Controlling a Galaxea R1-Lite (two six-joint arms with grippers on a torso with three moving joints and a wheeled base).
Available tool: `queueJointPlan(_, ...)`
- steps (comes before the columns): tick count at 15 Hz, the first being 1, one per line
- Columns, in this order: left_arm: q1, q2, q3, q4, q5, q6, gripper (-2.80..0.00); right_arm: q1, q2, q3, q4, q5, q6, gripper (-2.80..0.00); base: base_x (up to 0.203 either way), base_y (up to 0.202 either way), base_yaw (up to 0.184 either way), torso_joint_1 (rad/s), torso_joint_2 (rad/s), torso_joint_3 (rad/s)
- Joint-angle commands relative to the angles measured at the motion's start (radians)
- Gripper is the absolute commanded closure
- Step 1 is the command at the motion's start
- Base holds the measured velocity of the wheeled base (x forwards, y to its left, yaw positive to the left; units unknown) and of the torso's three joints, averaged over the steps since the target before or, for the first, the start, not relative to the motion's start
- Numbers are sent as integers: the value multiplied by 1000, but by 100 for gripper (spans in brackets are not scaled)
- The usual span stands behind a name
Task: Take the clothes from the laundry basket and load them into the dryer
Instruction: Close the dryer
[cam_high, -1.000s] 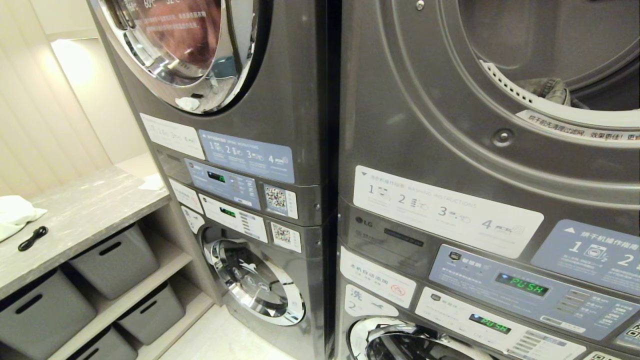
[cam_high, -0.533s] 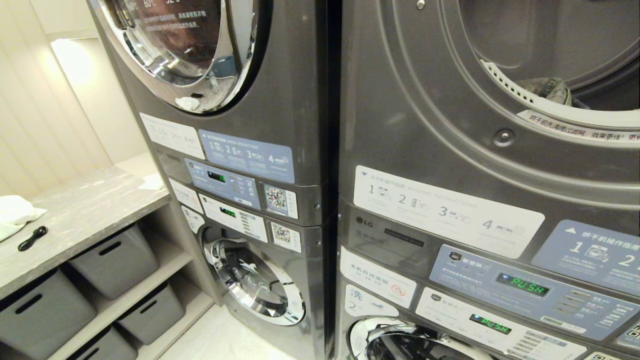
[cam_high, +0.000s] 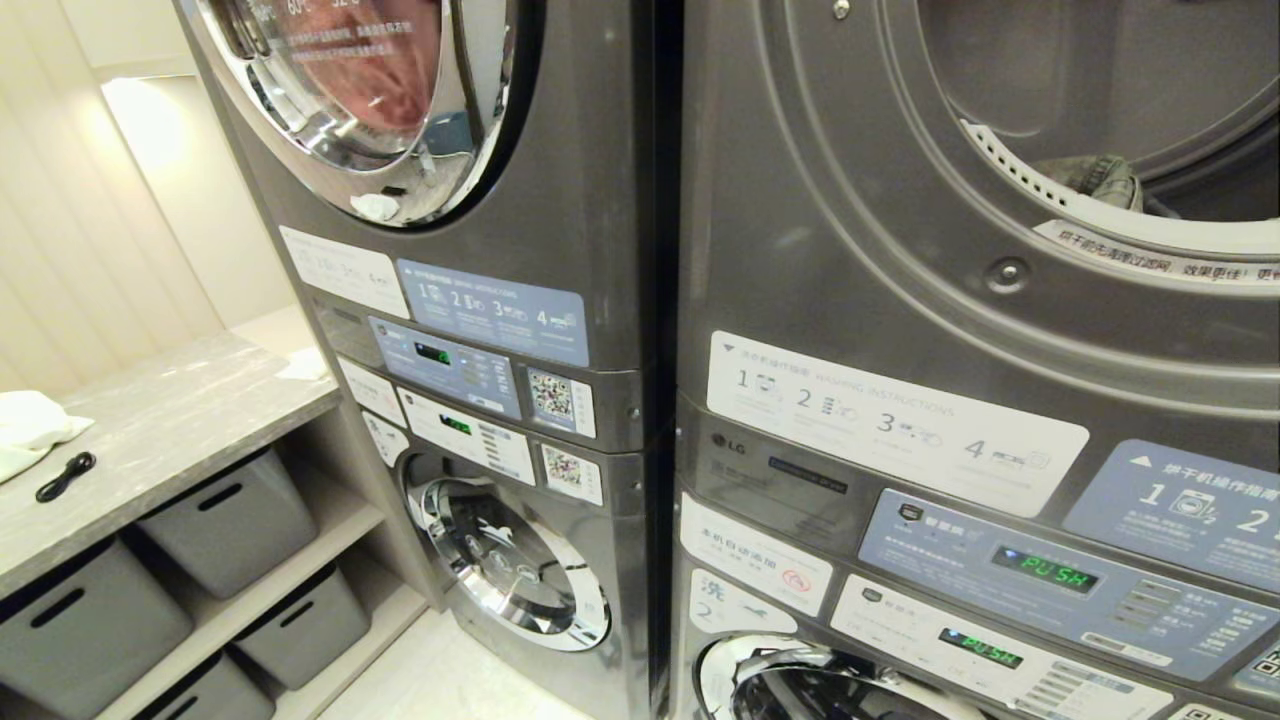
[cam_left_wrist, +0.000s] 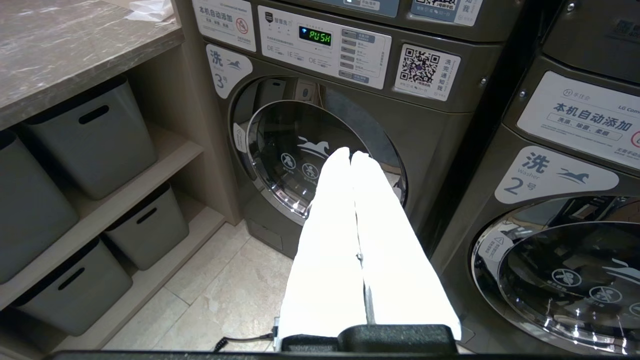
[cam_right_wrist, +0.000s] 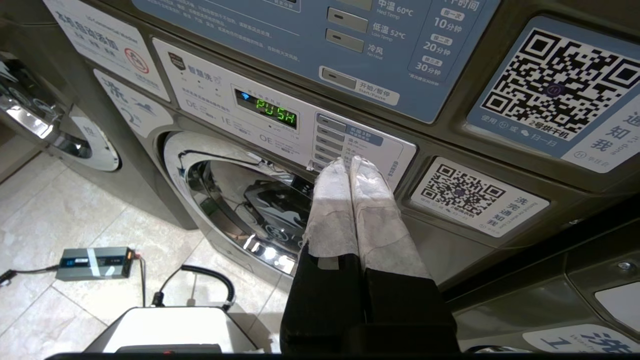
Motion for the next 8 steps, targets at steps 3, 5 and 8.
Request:
queueJointPlan(3,0,-3,0,0,0,0,0,0,0,0,-3,5,-6,0,0,0,0,0,0,0)
queueJointPlan(5,0,-3,1,0,0,0,0,0,0,-1,-3,9,-3,0,3,3,-47,-1,1,1)
queueJointPlan(8,0,-3,0,0,0,0,0,0,0,-2,-3,9,-1,0,2,6,-171,2,5,4)
